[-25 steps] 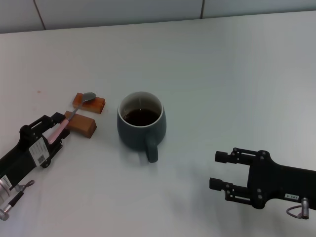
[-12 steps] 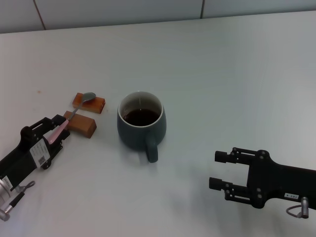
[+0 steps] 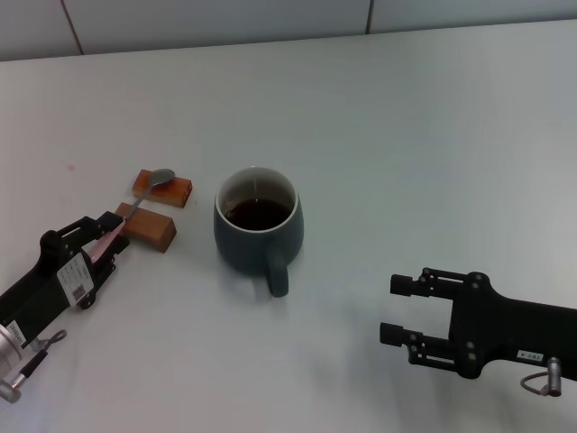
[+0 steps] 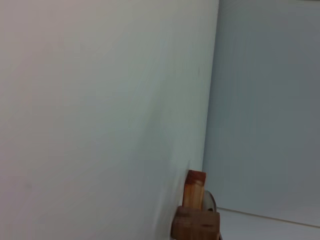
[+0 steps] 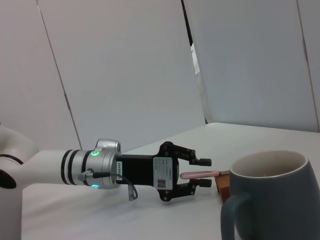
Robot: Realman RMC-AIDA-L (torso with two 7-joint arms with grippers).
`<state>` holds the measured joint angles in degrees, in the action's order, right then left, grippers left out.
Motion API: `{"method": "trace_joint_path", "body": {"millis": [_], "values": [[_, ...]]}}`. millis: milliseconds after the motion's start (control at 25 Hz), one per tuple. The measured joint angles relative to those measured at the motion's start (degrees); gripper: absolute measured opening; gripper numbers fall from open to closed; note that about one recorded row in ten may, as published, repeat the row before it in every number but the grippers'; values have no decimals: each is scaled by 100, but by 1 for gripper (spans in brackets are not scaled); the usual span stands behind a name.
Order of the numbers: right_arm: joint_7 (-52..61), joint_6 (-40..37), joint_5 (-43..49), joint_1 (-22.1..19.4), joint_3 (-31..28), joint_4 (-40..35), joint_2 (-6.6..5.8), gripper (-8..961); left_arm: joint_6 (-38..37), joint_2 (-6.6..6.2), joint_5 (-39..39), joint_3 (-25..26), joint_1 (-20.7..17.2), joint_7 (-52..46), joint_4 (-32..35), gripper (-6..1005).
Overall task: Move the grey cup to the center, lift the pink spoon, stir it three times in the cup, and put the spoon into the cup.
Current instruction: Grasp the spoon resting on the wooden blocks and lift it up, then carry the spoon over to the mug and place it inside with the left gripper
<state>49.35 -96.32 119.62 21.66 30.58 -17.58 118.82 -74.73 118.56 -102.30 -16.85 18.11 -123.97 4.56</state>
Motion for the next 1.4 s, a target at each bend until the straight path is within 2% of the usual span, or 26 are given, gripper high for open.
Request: {"method": "trace_joint_path", "body": {"millis": [280,640,960,1120,1240,1280,1320,1400], "values": [[6,7,8,13,2,0,0,652,13,0,8,-2,9,30,1,255],[66,20,9,33,0,0,0,653,61,-9,0,-2,9,53,21,249],[66,12,9,34,9,0,0,653,-137,-10,12,75,57,471,36,238],[68,12,9,58,10,6,0,653,-293,-14,16,157,82,657,44,155],[73,22,9,80,10,13,0,653,-1088,-30,21,468,241,1372,160,134],[74,26,9,82,10,12,1,653,-1088,-30,21,468,241,1372,160,134],[74,27,9,87,9,9,3,653,-1652,-32,17,476,456,1768,409,134],[74,29,8,95,10,9,5,653,-2118,-30,11,456,677,2097,709,134]]}}
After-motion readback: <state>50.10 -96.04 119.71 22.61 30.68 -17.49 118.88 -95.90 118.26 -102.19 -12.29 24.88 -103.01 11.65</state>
